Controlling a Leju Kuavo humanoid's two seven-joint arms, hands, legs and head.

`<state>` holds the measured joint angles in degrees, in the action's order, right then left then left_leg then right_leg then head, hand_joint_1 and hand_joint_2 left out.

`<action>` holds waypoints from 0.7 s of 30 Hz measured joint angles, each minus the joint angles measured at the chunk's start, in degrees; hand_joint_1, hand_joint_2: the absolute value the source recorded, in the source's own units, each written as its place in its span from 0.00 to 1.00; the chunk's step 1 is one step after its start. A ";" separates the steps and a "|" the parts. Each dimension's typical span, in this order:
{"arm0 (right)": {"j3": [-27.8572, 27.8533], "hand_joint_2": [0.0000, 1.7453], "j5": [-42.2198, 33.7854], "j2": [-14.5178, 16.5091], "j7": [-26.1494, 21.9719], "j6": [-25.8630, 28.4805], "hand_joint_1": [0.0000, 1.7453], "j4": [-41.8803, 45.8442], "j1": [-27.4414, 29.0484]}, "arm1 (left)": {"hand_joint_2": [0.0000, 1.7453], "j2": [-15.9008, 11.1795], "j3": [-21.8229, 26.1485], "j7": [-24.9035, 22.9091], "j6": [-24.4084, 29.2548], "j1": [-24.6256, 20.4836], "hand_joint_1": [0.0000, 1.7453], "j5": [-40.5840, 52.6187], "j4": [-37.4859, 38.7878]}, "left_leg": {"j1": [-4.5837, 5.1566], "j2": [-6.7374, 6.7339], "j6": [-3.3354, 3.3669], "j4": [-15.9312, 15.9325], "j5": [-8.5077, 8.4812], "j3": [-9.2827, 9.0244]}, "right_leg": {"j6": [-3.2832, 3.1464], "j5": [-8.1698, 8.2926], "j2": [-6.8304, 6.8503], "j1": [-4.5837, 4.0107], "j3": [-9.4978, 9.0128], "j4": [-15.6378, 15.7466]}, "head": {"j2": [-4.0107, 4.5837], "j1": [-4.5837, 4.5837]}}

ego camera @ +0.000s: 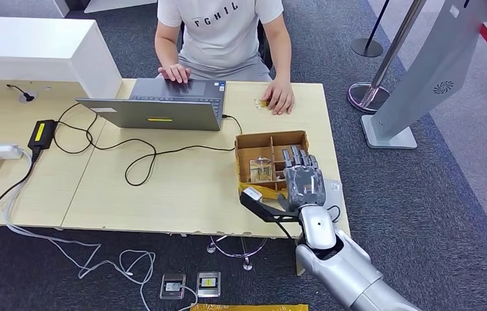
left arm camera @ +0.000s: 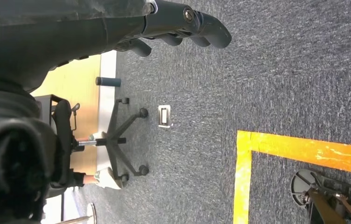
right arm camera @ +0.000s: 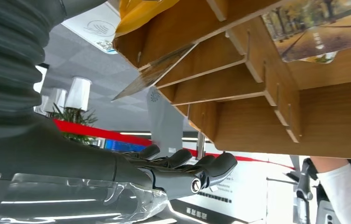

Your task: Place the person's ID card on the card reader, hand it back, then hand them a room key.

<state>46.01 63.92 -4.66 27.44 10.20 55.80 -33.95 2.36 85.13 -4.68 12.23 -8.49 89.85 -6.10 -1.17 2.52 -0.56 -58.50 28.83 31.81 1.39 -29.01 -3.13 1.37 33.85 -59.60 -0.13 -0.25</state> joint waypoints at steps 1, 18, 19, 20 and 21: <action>-0.11 1.00 0.09 -0.13 0.06 -0.07 0.00 0.00 0.01 | 0.00 0.00 0.00 0.05 -0.07 0.00 0.00 0.01 0.00 | 0.00 0.00 0.00 0.00 0.00 0.00 | 0.00 0.00 0.00 0.00 0.00 0.00 | 0.00 -0.01; -1.85 1.00 1.18 -1.71 0.70 -1.09 0.00 0.04 0.61 | 0.00 0.00 0.00 0.07 0.16 0.00 0.00 0.07 0.00 | 0.00 0.00 0.00 0.00 0.00 0.00 | 0.00 0.00 0.00 0.00 0.00 0.00 | 0.00 0.00; -1.89 1.00 1.18 -1.75 0.52 -1.02 0.00 0.04 0.64 | 0.00 0.00 0.00 0.07 0.16 0.00 0.00 0.08 0.00 | 0.00 0.00 0.00 0.00 0.00 0.00 | 0.00 0.00 0.00 0.00 0.00 0.00 | 0.00 0.00; -1.91 1.00 1.17 -1.79 0.29 -0.92 0.00 0.03 0.68 | 0.00 0.00 0.00 0.07 0.16 0.00 0.00 0.08 0.00 | 0.00 0.00 0.00 0.00 0.00 0.00 | 0.00 0.00 0.00 0.00 0.00 0.00 | 0.00 -0.01; -1.92 1.00 1.17 -1.82 0.04 -0.83 0.00 0.03 0.73 | 0.00 0.00 0.00 0.07 0.17 0.00 0.00 0.09 0.00 | 0.00 0.00 0.00 0.00 0.00 0.00 | 0.00 0.00 0.00 0.00 0.00 0.00 | 0.00 -0.01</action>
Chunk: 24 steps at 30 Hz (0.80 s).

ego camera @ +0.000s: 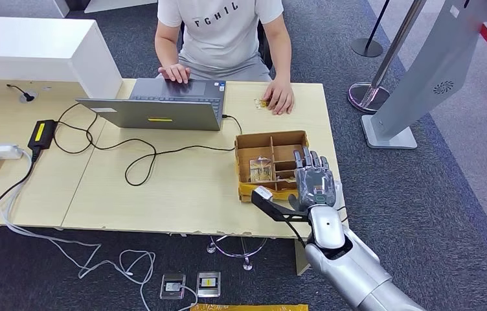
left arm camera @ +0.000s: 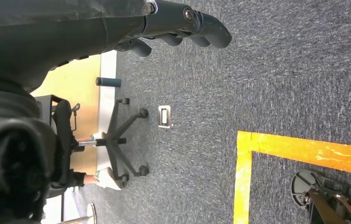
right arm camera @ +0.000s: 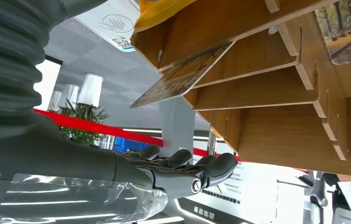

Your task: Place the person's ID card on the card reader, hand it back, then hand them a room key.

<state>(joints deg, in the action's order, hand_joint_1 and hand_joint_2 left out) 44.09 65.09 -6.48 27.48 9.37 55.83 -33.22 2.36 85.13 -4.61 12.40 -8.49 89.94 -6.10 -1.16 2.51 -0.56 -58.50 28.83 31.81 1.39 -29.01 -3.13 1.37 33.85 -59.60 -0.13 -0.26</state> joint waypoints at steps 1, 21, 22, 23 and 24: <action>-0.01 1.00 0.00 -0.01 -0.23 0.11 0.00 -0.01 0.07 | 0.00 0.00 0.00 0.00 0.01 0.00 0.00 0.00 0.00 | 0.00 0.00 0.00 0.00 0.00 0.00 | 0.00 0.00 0.00 0.00 0.00 0.00 | 0.00 0.01; 0.10 1.00 -3.22 0.40 -3.41 2.37 1.00 -1.50 0.34 | 0.00 -0.19 0.00 0.02 -1.04 -0.03 0.00 0.00 0.00 | 0.00 0.00 0.00 0.00 0.00 0.01 | 0.00 0.00 0.00 0.00 0.00 0.00 | 0.00 0.01; 0.10 1.00 -3.55 0.40 -3.46 2.61 1.00 -1.66 0.34 | 0.00 -0.24 0.00 0.02 -1.07 -0.03 0.00 0.00 0.00 | 0.00 0.00 0.00 0.00 0.00 0.01 | 0.00 0.00 0.00 0.00 0.00 0.00 | 0.00 0.01; 0.10 1.00 -3.80 0.40 -3.49 2.93 1.00 -1.81 0.34 | 0.00 -0.27 0.00 0.02 -1.08 -0.03 0.00 0.00 0.00 | 0.00 0.00 0.00 0.00 0.00 0.01 | 0.00 0.00 0.00 0.00 0.00 0.00 | 0.00 0.01; 0.10 1.00 -3.98 0.40 -3.51 3.26 1.00 -1.96 0.34 | 0.00 -0.31 0.00 0.02 -1.08 -0.02 0.00 0.00 0.00 | 0.00 0.00 0.00 0.00 0.00 0.01 | 0.00 0.00 0.00 0.00 0.00 0.00 | 0.00 0.01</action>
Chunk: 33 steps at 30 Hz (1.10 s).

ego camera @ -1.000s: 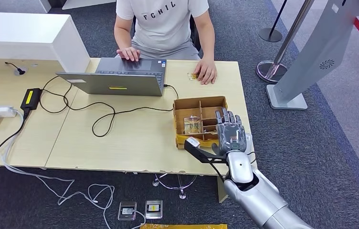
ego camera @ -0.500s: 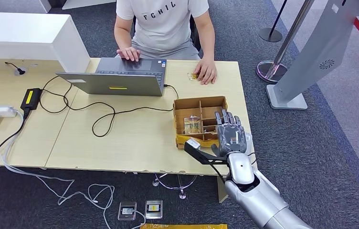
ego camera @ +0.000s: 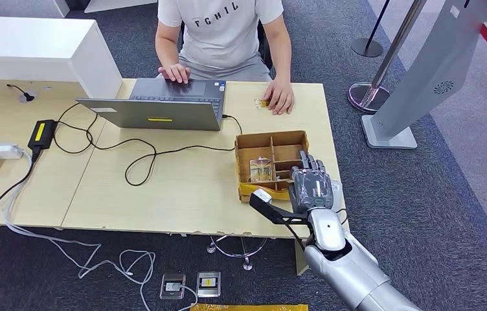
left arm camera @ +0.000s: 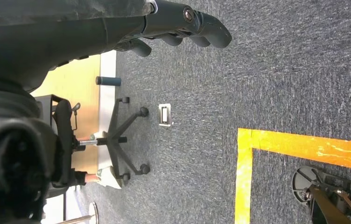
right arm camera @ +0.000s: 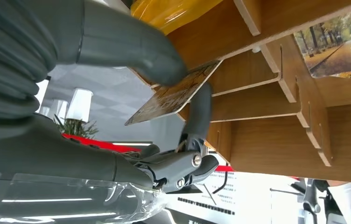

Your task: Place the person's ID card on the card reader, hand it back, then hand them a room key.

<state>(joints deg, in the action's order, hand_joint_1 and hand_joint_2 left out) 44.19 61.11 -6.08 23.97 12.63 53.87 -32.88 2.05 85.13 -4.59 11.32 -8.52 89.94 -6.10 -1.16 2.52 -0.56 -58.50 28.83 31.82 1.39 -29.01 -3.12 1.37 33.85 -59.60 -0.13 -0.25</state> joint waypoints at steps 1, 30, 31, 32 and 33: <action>0.00 1.00 -0.10 0.00 -0.03 0.31 1.00 -0.14 -0.02 | 0.00 -0.02 0.00 0.00 0.01 0.00 0.00 0.00 0.00 | 0.00 0.00 0.00 0.00 0.00 0.00 | 0.00 0.00 0.00 0.00 0.00 0.00 | 0.00 0.00; 1.25 1.00 -5.25 0.51 -1.73 4.96 1.00 -3.80 -1.61 | 0.00 -0.33 -0.28 -0.02 -0.04 0.00 0.00 0.01 0.00 | 0.00 0.01 0.00 0.00 0.00 -0.03 | 0.00 0.00 0.01 0.00 -0.04 0.00 | 0.00 0.01; 1.36 1.00 -5.08 0.50 -1.65 5.21 1.00 -3.79 -1.68 | 0.00 -0.33 -0.28 -0.02 -0.04 0.01 0.00 0.01 0.00 | 0.00 0.01 0.00 0.00 -0.01 -0.03 | 0.00 0.01 0.01 0.00 -0.04 0.00 | 0.00 0.01; 1.47 1.00 -4.86 0.49 -1.54 5.50 1.00 -3.76 -1.76 | 0.00 -0.33 -0.28 -0.02 -0.04 0.01 0.00 0.01 0.00 | 0.00 0.01 0.00 0.00 -0.01 -0.02 | 0.00 0.01 0.01 0.00 -0.04 0.00 | 0.00 0.01; 1.56 1.00 -4.51 0.48 -1.40 5.87 1.00 -3.66 -1.87 | 0.00 -0.33 -0.28 -0.02 -0.04 0.01 0.00 0.01 0.00 | 0.00 0.01 0.00 0.00 -0.01 -0.02 | 0.00 0.01 0.01 0.00 -0.04 0.00 | 0.00 0.01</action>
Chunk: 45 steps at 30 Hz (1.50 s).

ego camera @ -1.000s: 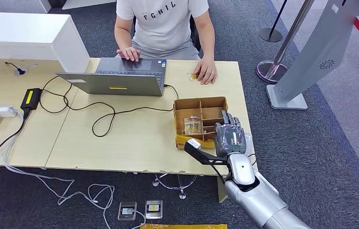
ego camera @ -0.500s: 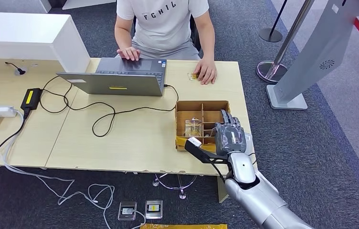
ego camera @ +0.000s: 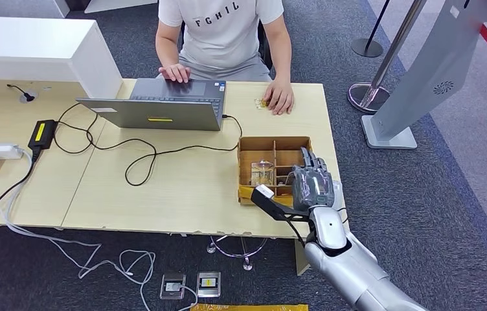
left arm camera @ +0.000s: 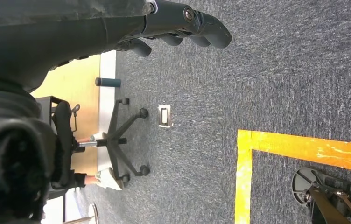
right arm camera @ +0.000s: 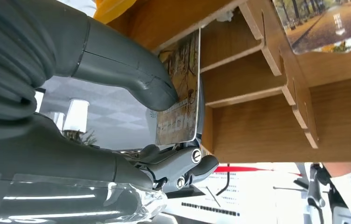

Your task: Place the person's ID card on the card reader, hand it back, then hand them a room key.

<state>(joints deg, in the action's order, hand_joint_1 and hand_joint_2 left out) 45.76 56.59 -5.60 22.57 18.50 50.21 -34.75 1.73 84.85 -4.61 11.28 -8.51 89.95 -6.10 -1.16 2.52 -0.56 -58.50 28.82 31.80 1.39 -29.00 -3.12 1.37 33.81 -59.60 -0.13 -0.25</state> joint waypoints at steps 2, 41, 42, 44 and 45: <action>0.10 1.00 1.00 -0.05 0.35 0.78 1.00 0.65 -0.35 | 0.00 0.00 -0.02 0.00 -0.01 0.01 0.00 0.00 0.00 | 0.00 0.00 0.00 0.00 0.00 0.00 | 0.00 0.00 -0.01 0.00 0.00 0.00 | 0.00 0.00; 0.12 1.00 8.07 2.17 1.84 2.22 1.00 10.35 -6.69 | 0.00 -0.15 -1.46 0.31 -0.60 0.02 0.00 -0.30 0.00 | 0.00 0.00 -0.02 0.00 -0.02 0.01 | 0.00 0.00 0.00 0.00 0.00 -0.01 | 0.00 -0.01; 0.12 1.00 8.08 2.25 1.93 2.15 1.00 10.24 -6.69 | 0.00 -0.15 -1.46 0.31 -0.63 0.02 0.00 -0.23 0.00 | 0.00 0.00 -0.02 0.00 -0.02 0.01 | 0.00 0.00 0.00 0.00 0.00 -0.01 | 0.00 0.00; 0.11 1.00 8.23 2.36 2.26 1.94 1.00 10.02 -6.68 | 0.00 -0.16 -1.46 0.31 -0.77 0.02 0.00 -0.11 0.00 | 0.00 0.00 -0.02 0.00 -0.02 0.00 | 0.00 0.00 0.00 0.00 0.00 0.00 | 0.00 0.00; 0.11 1.00 8.37 2.38 2.42 1.82 1.00 9.91 -6.68 | 0.00 -0.16 -1.46 0.31 -0.85 0.02 0.00 -0.07 0.00 | 0.00 0.00 -0.02 0.00 -0.02 0.00 | 0.00 0.00 0.00 0.00 0.00 0.00 | 0.00 0.01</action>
<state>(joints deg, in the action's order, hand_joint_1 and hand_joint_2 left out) 45.87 64.96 -3.21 24.99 20.32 60.12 -41.43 1.56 83.38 -4.31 10.43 -8.49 89.88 -6.10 -1.17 2.53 -0.58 -58.50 28.80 31.80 1.39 -29.00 -3.12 1.37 33.81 -59.60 -0.13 -0.24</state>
